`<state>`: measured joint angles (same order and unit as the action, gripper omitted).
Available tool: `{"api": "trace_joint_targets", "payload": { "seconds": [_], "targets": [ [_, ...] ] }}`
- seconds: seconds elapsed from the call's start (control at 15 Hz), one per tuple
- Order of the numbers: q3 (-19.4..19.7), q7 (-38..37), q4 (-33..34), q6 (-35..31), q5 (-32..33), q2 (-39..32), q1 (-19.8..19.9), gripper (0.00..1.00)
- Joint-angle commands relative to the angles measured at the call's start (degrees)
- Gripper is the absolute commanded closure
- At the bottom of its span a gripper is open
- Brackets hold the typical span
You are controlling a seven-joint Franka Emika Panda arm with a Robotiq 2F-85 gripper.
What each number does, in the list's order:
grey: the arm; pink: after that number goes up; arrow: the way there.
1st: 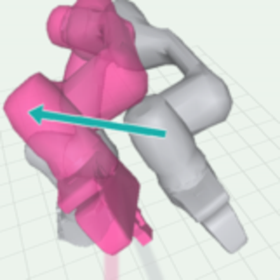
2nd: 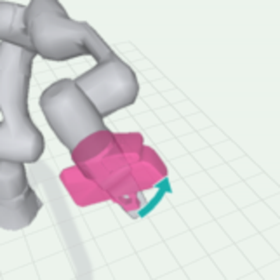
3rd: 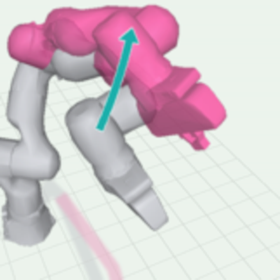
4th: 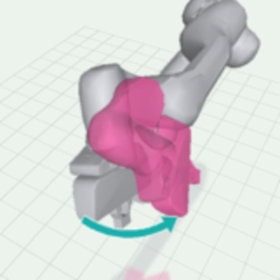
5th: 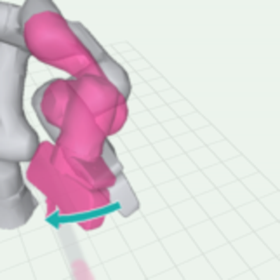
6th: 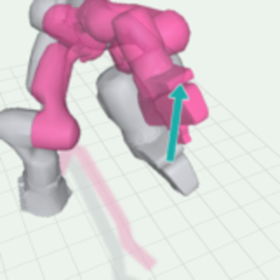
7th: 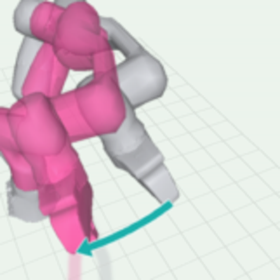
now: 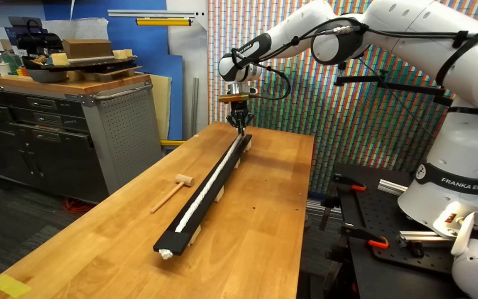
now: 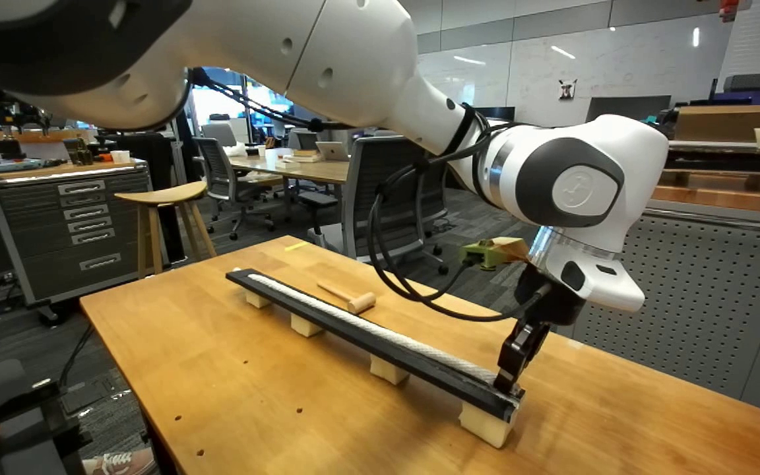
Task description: Pick up the white rope and arrange it neatly on the board
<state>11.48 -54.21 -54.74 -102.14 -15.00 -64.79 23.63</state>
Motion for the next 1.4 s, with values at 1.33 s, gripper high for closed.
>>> {"api": "trace_joint_targets", "payload": {
  "seconds": [1.33],
  "targets": [
    [-1.1,13.0,-25.7,-21.6,-0.3,15.8,-0.8,0.97]
  ]
}}
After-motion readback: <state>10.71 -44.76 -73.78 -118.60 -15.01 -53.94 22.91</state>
